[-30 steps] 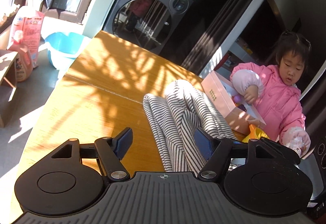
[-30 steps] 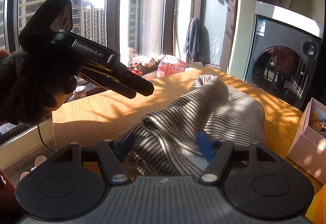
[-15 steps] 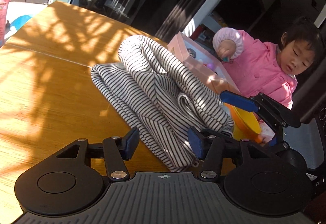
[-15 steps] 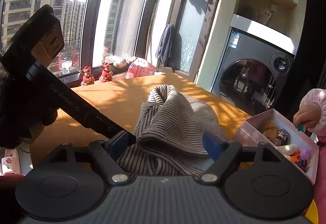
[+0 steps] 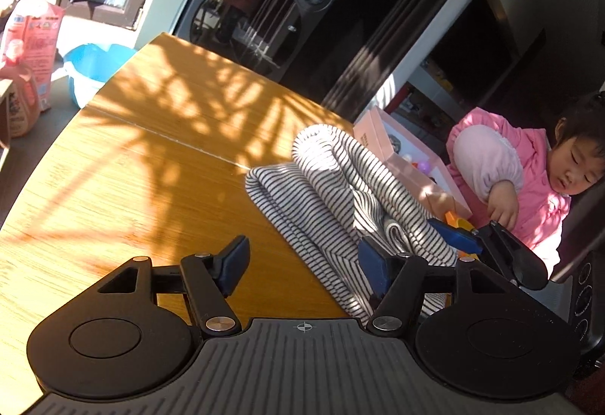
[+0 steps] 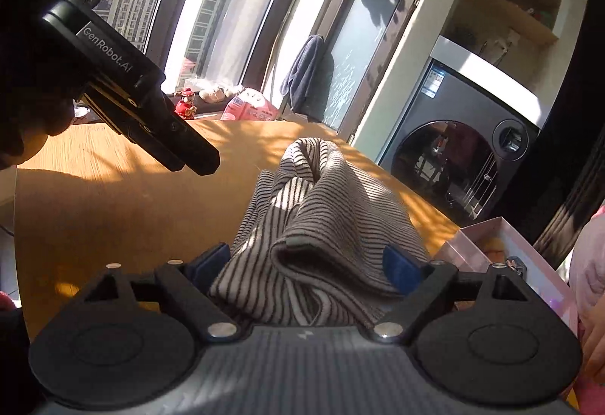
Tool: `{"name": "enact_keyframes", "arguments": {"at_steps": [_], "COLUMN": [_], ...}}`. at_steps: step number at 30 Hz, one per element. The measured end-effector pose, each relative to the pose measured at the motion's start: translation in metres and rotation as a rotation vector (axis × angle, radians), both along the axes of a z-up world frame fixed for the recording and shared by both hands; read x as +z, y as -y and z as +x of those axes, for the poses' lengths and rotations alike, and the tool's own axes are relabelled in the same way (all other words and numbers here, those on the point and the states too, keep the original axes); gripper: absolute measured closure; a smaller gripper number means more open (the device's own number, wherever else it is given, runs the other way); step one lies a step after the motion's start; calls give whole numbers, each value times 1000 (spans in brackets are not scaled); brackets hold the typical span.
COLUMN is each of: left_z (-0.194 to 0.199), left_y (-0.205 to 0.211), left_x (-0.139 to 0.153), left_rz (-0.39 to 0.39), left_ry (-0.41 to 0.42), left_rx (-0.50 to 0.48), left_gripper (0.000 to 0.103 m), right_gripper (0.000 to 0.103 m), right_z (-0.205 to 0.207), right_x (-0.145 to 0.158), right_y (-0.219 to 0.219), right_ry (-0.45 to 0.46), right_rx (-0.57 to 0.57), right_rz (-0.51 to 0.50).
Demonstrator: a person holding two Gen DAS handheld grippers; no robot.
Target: Fold clothes
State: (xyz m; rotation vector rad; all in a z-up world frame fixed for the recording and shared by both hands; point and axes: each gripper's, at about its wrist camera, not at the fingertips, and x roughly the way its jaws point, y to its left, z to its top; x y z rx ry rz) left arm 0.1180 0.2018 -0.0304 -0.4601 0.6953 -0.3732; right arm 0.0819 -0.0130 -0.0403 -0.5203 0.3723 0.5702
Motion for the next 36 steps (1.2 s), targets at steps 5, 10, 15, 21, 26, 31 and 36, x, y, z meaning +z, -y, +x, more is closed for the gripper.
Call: {"name": "enact_keyframes", "arguments": {"at_steps": [5, 10, 15, 21, 26, 31, 36], "left_z": [7, 14, 11, -1, -3, -8, -21], "left_y": [16, 40, 75, 92, 92, 81, 34], "left_x": [-5, -12, -13, -12, -12, -8, -4], "left_rz": [-3, 7, 172, 309, 314, 294, 264], "left_ry": [0, -10, 14, 63, 71, 57, 26], "left_rx": [-61, -135, -170, -182, -175, -182, -101], "left_gripper": [37, 39, 39, 41, 41, 38, 11], "right_gripper": [63, 78, 78, 78, 79, 81, 81], "right_z": [0, 19, 31, 44, 45, 52, 45], "right_x": [6, 41, 38, 22, 17, 9, 4], "right_y": [3, 31, 49, 65, 56, 53, 44], "right_ry": [-17, -209, -428, -603, -619, -624, -582], "right_rx": [41, 41, 65, 71, 81, 60, 66], "right_rz": [7, 284, 464, 674, 674, 695, 653]}}
